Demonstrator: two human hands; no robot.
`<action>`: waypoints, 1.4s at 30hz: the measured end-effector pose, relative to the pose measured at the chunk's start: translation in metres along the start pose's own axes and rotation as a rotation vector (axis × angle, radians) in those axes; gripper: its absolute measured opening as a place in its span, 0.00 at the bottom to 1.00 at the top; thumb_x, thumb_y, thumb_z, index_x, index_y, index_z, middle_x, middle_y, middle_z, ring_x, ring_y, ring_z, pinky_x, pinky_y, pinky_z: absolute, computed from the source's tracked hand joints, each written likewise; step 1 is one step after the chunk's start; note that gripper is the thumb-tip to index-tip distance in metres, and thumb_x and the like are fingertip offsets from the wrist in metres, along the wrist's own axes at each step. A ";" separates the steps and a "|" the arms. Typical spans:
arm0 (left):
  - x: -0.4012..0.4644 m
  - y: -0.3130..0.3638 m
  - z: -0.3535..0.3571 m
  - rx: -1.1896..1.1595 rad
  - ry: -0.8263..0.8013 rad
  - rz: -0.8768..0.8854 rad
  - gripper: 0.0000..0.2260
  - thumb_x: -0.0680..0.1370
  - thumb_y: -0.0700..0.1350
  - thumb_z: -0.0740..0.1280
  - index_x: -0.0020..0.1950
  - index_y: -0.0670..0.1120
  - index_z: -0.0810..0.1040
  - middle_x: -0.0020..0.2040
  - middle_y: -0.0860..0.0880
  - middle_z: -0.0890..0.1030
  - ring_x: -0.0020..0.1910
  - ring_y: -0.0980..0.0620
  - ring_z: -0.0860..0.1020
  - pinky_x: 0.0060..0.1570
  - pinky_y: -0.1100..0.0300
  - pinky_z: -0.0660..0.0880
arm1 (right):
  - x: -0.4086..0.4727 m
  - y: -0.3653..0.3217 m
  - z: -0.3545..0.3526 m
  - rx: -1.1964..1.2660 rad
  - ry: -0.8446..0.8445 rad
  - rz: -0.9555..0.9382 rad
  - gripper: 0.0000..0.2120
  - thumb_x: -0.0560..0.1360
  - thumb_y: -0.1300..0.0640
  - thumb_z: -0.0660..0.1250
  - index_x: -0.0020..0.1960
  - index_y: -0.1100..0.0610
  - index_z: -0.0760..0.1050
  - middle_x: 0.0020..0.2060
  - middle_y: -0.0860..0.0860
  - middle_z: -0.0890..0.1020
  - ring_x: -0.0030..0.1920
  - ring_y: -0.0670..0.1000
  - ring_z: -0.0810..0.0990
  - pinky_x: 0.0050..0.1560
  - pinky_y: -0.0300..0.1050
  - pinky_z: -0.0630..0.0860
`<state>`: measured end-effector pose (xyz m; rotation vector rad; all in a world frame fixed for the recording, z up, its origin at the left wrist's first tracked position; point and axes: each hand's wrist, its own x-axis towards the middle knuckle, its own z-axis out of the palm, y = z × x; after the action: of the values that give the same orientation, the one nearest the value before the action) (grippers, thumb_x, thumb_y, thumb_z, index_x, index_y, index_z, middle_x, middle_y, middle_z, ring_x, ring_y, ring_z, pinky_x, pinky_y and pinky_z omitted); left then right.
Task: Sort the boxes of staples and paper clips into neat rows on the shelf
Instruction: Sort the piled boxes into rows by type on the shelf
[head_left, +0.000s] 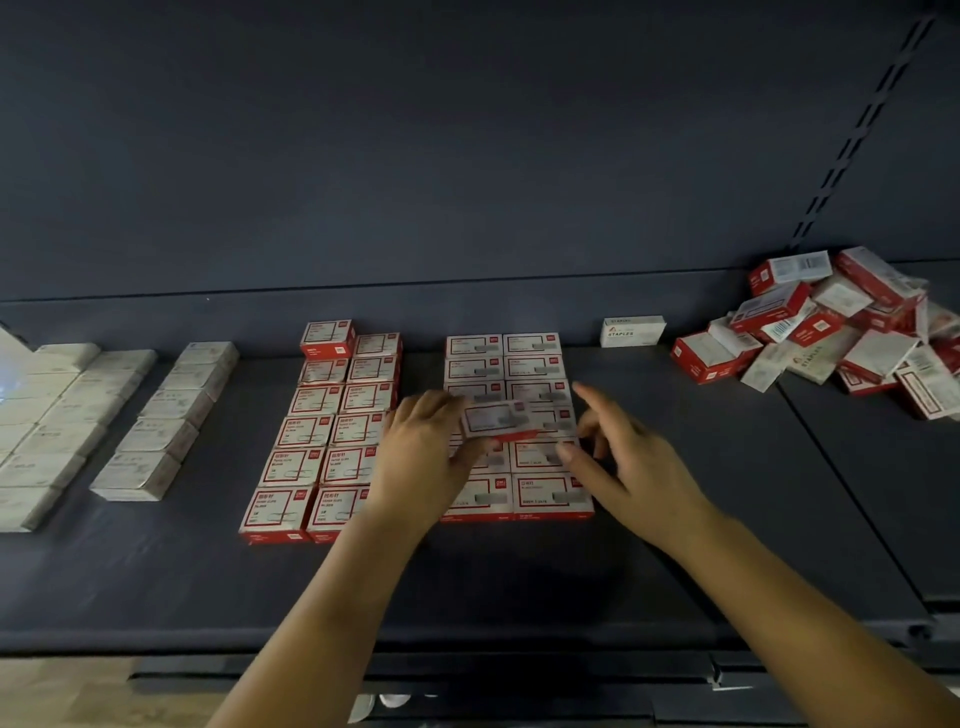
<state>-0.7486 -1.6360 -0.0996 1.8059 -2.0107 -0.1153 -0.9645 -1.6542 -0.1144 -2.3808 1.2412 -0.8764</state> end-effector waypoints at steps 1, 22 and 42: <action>0.002 -0.002 0.001 0.080 -0.076 -0.037 0.21 0.77 0.53 0.64 0.68 0.47 0.71 0.65 0.49 0.72 0.66 0.47 0.67 0.66 0.53 0.63 | 0.003 0.000 0.002 -0.008 -0.013 -0.001 0.34 0.74 0.37 0.52 0.73 0.55 0.57 0.47 0.46 0.76 0.40 0.40 0.74 0.38 0.28 0.67; 0.100 -0.016 0.021 0.381 -0.130 -0.079 0.09 0.77 0.41 0.63 0.56 0.44 0.77 0.56 0.47 0.73 0.59 0.47 0.69 0.56 0.55 0.70 | 0.069 0.021 0.013 -0.166 -0.048 0.201 0.21 0.78 0.49 0.60 0.69 0.55 0.64 0.42 0.50 0.75 0.41 0.46 0.73 0.40 0.40 0.69; 0.077 -0.008 0.017 0.148 -0.100 0.030 0.11 0.79 0.46 0.59 0.60 0.48 0.75 0.62 0.50 0.71 0.63 0.49 0.67 0.62 0.53 0.67 | 0.057 0.086 -0.032 -0.493 0.228 0.637 0.22 0.74 0.56 0.64 0.66 0.63 0.68 0.63 0.62 0.68 0.64 0.65 0.62 0.61 0.57 0.62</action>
<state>-0.7517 -1.7154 -0.0981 1.8921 -2.1663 -0.0494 -1.0135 -1.7503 -0.1141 -1.9899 2.3522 -0.6932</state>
